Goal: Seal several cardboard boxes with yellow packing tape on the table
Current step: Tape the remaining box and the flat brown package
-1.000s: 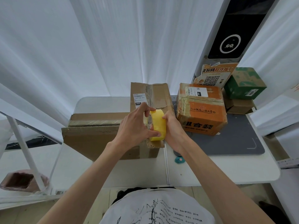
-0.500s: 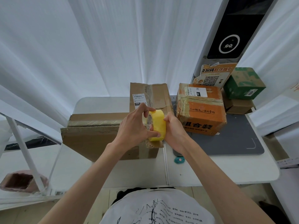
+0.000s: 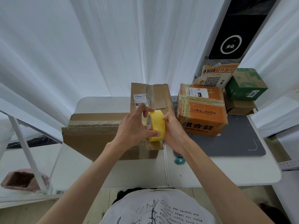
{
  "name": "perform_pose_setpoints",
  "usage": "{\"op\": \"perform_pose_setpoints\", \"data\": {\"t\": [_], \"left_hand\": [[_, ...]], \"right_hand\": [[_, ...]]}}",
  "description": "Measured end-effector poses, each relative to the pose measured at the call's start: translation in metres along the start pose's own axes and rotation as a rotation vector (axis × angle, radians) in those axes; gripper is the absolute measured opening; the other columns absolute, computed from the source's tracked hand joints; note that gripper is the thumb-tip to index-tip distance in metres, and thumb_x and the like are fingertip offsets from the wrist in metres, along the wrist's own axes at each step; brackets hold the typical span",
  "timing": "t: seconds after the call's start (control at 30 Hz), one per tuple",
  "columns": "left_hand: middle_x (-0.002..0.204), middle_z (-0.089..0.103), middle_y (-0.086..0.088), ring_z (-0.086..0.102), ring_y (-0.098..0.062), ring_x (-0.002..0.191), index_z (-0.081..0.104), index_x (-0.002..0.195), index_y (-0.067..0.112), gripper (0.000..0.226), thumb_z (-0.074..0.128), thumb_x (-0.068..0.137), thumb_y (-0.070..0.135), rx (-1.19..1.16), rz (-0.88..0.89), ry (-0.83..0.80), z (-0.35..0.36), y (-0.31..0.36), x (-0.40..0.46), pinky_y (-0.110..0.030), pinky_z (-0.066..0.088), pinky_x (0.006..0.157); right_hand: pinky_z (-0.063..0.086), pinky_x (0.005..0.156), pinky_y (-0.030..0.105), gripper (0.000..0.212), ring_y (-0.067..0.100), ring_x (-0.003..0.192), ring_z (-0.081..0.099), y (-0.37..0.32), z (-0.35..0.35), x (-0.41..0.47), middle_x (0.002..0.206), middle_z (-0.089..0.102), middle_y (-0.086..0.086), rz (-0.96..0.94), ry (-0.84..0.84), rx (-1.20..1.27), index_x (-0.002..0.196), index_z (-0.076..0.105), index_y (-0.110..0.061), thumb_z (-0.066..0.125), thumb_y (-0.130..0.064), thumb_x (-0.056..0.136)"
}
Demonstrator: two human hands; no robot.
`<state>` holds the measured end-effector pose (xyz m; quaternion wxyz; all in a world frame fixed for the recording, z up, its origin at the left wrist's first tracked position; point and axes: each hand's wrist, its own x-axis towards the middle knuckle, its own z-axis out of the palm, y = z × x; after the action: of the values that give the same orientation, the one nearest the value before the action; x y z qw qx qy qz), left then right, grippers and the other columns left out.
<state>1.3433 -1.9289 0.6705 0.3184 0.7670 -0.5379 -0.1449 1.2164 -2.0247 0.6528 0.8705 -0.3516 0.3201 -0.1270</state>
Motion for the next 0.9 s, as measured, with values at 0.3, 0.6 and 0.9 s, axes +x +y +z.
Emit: {"op": "perform_pose_setpoints", "data": {"t": [0.3,0.6,0.9], "left_hand": [[0.129,0.061,0.022,0.065,-0.018,0.101,0.025,0.091,0.032,0.074,0.089,0.058,0.048,0.034,0.010,-0.018,-0.002,-0.001,0.001,-0.041,0.055,0.076],[0.128,0.062,0.018,0.062,-0.018,0.097,0.029,0.094,0.030,0.072,0.091,0.061,0.046,0.038,0.002,-0.016,-0.003,-0.003,0.005,-0.043,0.055,0.078],[0.127,0.062,0.020,0.060,-0.014,0.101,0.031,0.094,0.028,0.072,0.091,0.059,0.047,0.046,-0.023,-0.019,0.002,0.003,0.007,-0.034,0.045,0.074]], "right_hand": [[0.046,0.100,0.052,0.045,0.027,0.089,0.061,0.001,-0.003,0.002,0.096,0.062,0.019,0.033,0.014,-0.082,0.132,0.048,-0.005,0.036,-0.009,0.088],[0.055,0.085,0.018,0.027,0.003,0.097,0.064,-0.011,-0.016,-0.011,0.108,0.064,-0.004,-0.549,0.383,-0.865,0.121,0.062,-0.025,0.066,-0.022,0.094],[0.049,0.083,0.012,0.021,0.006,0.090,0.063,-0.016,-0.016,-0.015,0.103,0.073,0.000,-0.736,0.435,-1.264,0.109,0.078,-0.014,0.076,-0.017,0.088]]}}
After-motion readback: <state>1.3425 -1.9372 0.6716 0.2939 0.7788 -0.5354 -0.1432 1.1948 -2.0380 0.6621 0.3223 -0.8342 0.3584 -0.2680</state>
